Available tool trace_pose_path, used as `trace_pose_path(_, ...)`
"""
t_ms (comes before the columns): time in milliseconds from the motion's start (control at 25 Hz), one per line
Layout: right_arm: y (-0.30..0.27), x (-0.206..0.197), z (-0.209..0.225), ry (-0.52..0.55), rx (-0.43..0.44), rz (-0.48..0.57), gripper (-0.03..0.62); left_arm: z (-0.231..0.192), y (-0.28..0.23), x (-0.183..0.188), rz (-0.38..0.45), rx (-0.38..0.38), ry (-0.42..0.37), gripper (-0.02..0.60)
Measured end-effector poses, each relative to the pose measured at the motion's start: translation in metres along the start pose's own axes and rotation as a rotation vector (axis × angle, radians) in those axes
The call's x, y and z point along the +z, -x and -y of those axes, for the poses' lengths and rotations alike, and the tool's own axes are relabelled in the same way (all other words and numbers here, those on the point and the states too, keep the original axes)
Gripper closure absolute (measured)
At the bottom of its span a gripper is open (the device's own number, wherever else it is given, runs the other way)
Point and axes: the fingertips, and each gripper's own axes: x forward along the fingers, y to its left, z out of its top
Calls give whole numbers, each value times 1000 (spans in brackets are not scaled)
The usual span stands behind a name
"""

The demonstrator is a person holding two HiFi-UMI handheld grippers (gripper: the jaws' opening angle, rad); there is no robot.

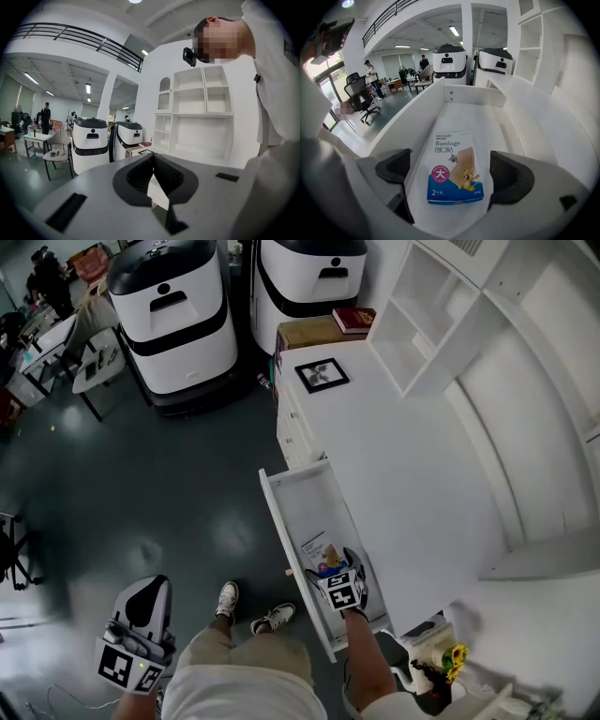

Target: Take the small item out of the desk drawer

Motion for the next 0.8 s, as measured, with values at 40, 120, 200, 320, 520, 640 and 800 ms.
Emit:
trace_pose_path(40, -5, -1, 1, 4, 3, -10, 56, -1, 4, -1, -5, 11, 1, 566)
trace_pose_path(120, -13, -3, 2, 14, 11, -27, 56, -5, 11, -3, -12, 36, 3, 566)
trace_pose_path(200, -18, -3, 3, 18, 18, -39, 56, -9, 17, -4, -15, 59, 4, 566)
trace_pose_path(320, -25, -4, 5, 15, 31, -58, 56, -13, 25, -5, -14, 87, 8, 566)
trace_pose_path(520, -39, -8, 6, 35, 51, -102, 56, -19, 33, -14, -26, 116, 28, 566)
trace_pose_path(640, -43, -9, 9, 50, 47, -127, 56, -19, 34, -17, -30, 116, 35, 566)
trace_pose_path(800, -46, -11, 12, 58, 53, -154, 56, -19, 30, -16, -29, 112, 33, 566)
